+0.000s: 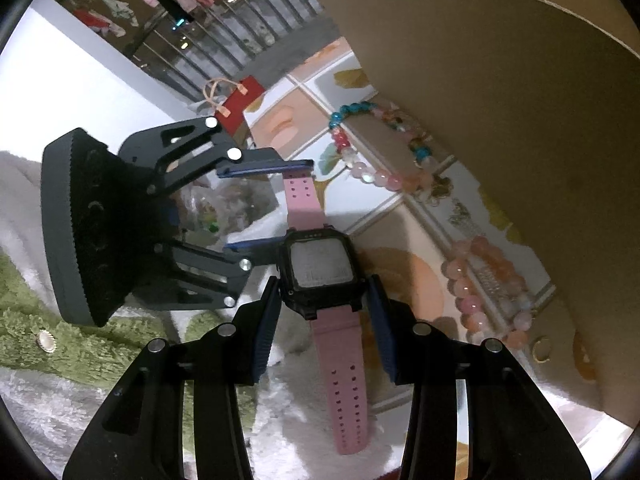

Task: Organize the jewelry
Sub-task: 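Lift the watch with the right tool while the left tool pinches the strap, then lower the watch into the box and open both tools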

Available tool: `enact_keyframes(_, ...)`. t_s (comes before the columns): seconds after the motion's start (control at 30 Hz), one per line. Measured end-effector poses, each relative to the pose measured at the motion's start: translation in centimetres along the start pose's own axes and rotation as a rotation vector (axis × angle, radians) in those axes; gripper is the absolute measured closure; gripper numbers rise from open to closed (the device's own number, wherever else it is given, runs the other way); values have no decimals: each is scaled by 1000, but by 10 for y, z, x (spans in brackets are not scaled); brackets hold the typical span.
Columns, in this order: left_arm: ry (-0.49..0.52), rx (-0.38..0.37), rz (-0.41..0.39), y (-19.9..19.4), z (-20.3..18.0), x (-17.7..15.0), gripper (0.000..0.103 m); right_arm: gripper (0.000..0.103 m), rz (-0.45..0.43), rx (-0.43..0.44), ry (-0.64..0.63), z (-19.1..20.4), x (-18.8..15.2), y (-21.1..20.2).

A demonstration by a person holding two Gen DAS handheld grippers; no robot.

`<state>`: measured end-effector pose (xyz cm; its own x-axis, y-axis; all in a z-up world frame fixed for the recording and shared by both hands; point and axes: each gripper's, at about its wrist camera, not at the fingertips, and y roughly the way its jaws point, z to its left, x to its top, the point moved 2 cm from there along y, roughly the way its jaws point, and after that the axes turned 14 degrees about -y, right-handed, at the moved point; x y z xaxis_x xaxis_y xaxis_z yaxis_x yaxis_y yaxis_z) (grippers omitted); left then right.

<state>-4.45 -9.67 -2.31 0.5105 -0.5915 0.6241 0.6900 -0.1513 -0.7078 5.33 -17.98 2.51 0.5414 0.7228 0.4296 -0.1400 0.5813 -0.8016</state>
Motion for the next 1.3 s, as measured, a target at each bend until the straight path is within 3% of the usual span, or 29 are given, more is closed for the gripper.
enact_keyframes(0.03,-7,-14,7,1,0,0,77,62,-7,4,0,1,0,0)
enact_keyframes(0.13,-46,-39,26,3,5,1,90,62,-22,1,7,1,0,0)
enact_keyframes(0.23,-147,-117,58,6,18,7,91,62,-32,-9,16,0,-3,-1)
enact_keyframes(0.43,-272,-198,136,18,34,11,92,57,-67,-106,41,1,-10,-11)
enact_keyframes(0.73,-321,-225,173,25,42,14,92,56,-61,-404,8,38,-34,-3)
enact_keyframes(0.8,-320,-223,174,25,41,13,92,63,-46,-489,-1,46,-39,2)
enact_keyframes(0.9,-316,-213,168,24,38,15,92,82,-44,-589,10,49,-46,2)
enact_keyframes(0.93,-314,-209,163,25,37,14,92,94,-49,-607,31,48,-47,1)
enact_keyframes(0.97,-309,-205,157,25,35,12,92,97,-59,-617,60,46,-48,-1)
enact_keyframes(1.1,-290,-201,135,20,29,14,92,101,-138,-622,194,39,-57,-14)
enact_keyframes(1.3,-295,-210,50,-17,37,32,96,102,-191,-695,154,65,-41,-50)
